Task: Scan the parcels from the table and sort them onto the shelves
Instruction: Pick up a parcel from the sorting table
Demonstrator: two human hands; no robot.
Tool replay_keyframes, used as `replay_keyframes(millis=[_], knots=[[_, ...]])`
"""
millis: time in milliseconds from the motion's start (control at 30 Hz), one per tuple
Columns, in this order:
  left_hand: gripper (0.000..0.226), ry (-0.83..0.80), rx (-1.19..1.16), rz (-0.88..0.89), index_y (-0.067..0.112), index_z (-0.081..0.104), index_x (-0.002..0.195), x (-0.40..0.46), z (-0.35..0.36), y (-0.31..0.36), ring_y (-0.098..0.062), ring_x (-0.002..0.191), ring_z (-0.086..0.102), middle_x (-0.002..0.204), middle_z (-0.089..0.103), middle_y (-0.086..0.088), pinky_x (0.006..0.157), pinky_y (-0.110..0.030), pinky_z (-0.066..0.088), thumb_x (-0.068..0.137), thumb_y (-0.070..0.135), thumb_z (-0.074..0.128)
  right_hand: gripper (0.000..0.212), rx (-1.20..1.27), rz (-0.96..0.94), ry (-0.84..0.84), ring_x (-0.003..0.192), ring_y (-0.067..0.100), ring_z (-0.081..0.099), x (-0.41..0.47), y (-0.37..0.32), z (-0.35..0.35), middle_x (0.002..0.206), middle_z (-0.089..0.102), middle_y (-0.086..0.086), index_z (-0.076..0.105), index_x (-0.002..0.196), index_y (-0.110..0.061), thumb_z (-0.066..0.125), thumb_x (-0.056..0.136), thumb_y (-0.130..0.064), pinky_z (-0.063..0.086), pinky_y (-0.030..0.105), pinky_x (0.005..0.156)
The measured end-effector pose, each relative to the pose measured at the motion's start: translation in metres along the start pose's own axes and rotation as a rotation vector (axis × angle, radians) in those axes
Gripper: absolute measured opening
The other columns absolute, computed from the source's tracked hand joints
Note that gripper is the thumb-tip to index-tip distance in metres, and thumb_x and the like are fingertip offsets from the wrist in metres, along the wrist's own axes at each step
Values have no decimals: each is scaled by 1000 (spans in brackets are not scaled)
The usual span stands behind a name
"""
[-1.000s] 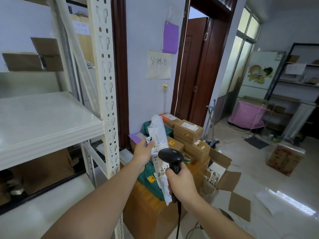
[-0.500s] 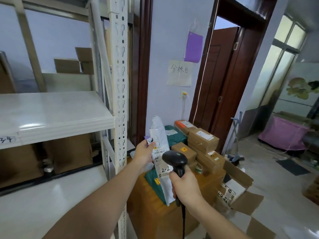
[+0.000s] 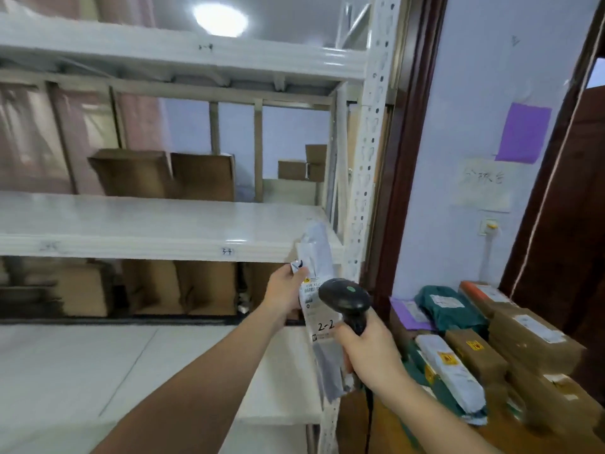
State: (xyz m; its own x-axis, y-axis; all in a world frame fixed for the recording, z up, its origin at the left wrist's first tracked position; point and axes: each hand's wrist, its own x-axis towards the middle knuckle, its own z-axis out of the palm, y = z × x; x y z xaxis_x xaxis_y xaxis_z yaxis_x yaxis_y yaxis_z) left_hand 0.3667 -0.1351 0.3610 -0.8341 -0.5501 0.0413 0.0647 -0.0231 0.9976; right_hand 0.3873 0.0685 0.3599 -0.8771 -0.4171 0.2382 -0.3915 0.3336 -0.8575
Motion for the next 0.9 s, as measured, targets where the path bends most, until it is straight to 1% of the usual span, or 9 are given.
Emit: replay_keyframes(millis=[67, 133, 200, 333, 400, 567, 667, 767, 900], knots=[[15, 96, 32, 46, 19, 74, 101, -6, -50, 18, -32, 101, 77, 102, 81, -7, 96, -54, 60, 102, 27, 61, 17, 9, -62, -67, 59, 15, 61, 3, -30, 28, 68, 62, -4, 56, 105, -28, 61, 89, -25, 46, 28, 55], [17, 193, 51, 79, 19, 72, 96, -18, -104, 37, -26, 89, 76, 93, 80, -4, 84, -42, 61, 104, 27, 60, 17, 47, -112, -146, 51, 12, 59, 4, -62, 60, 67, 61, -4, 57, 108, -24, 60, 91, -23, 43, 25, 51], [22, 276, 65, 98, 9, 71, 101, -31, -160, 52, -23, 81, 73, 88, 80, -5, 73, -36, 56, 107, 25, 57, 20, 86, -155, -220, 43, 17, 59, 0, -95, 94, 67, 63, 0, 56, 111, -23, 60, 91, -23, 42, 24, 44], [28, 440, 80, 144, 1, 70, 109, -65, -280, 74, -32, 95, 76, 99, 80, -14, 87, -45, 60, 104, 27, 60, 17, 180, -231, -377, 42, 18, 60, -20, -166, 165, 69, 64, 4, 55, 112, -26, 59, 95, -24, 40, 23, 37], [24, 522, 97, 166, 5, 72, 106, -87, -336, 84, -28, 90, 76, 98, 80, -11, 82, -40, 58, 104, 26, 60, 14, 210, -272, -451, 39, 14, 56, -33, -200, 202, 66, 62, 2, 53, 109, -27, 58, 96, -25, 41, 24, 38], [30, 666, 123, 177, 8, 73, 106, -134, -469, 102, -37, 103, 75, 99, 80, -12, 87, -47, 59, 105, 35, 59, 15, 269, -303, -583, 37, 14, 52, -62, -272, 298, 64, 62, 6, 52, 112, -24, 55, 97, -22, 41, 28, 39], [32, 724, 123, 190, 6, 71, 107, -158, -533, 108, -31, 86, 76, 95, 80, -12, 77, -43, 59, 107, 35, 59, 15, 298, -326, -641, 44, 17, 57, -77, -310, 351, 69, 62, 6, 52, 112, -26, 55, 98, -23, 43, 28, 40], [28, 773, 118, 175, 9, 71, 100, -174, -591, 112, -16, 66, 70, 83, 78, -6, 60, -29, 54, 108, 33, 58, 13, 290, -375, -678, 45, 18, 57, -87, -345, 403, 69, 60, 9, 52, 110, -24, 56, 98, -20, 42, 25, 37], [35, 819, 92, 153, 4, 68, 108, -179, -663, 113, -20, 67, 69, 88, 77, -17, 60, -34, 53, 108, 37, 56, 20, 264, -437, -697, 50, 24, 60, -89, -384, 471, 71, 60, 9, 52, 117, -21, 58, 98, -21, 44, 23, 38]])
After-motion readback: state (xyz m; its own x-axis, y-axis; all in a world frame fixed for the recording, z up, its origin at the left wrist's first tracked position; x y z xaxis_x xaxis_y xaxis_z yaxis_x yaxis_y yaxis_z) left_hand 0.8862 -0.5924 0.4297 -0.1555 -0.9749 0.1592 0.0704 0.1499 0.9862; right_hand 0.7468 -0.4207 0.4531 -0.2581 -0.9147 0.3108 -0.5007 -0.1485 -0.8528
